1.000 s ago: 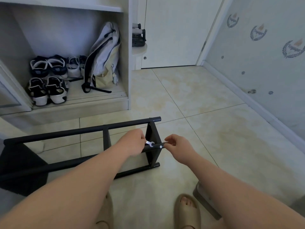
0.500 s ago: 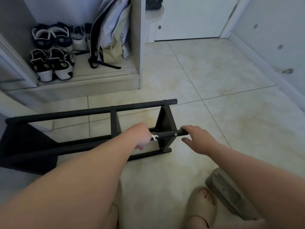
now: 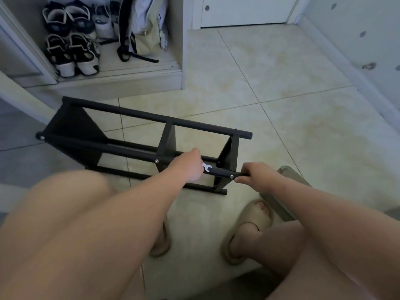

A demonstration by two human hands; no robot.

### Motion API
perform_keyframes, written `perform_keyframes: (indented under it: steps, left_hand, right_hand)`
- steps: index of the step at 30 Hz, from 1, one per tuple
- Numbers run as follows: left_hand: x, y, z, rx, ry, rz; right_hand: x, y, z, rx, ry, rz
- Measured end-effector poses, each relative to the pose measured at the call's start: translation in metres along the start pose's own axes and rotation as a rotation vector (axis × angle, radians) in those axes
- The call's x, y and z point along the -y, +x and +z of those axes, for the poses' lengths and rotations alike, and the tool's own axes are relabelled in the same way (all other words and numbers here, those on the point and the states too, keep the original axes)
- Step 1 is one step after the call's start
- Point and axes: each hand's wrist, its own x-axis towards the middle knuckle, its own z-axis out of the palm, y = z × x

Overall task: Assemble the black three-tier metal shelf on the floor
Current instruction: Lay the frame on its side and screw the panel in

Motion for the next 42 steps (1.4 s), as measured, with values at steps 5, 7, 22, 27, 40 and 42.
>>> perform_keyframes:
  steps: [5, 7, 22, 27, 40, 42]
  left_hand:
    - [0.006, -0.026, 0.012, -0.031, -0.07, -0.067]
    - [0.007, -0.035, 0.013, -0.007, -0.052, -0.074]
    - [0.023, -0.071, 0.029, -0.002, -0.031, -0.043]
    - [0.018, -0.068, 0.022, 0.075, -0.069, -0.05]
    - [0.004, -0.017, 0.015, 0.223, 0.139, 0.153]
    - [0.0, -0.006, 0.016, 0.298, 0.088, 0.183]
  right_hand:
    - [0.012, -0.047, 0.045, 0.004, 0.131, 0.011]
    - [0.019, -0.061, 0.06, 0.006, 0.175, 0.024]
    - [0.044, -0.106, 0.107, -0.19, -0.08, 0.059]
    - [0.038, -0.097, 0.096, -0.272, -0.277, 0.034]
    - [0.028, -0.071, 0.096, -0.187, -0.201, -0.062]
    - [0.026, -0.071, 0.096, -0.182, -0.195, -0.064]
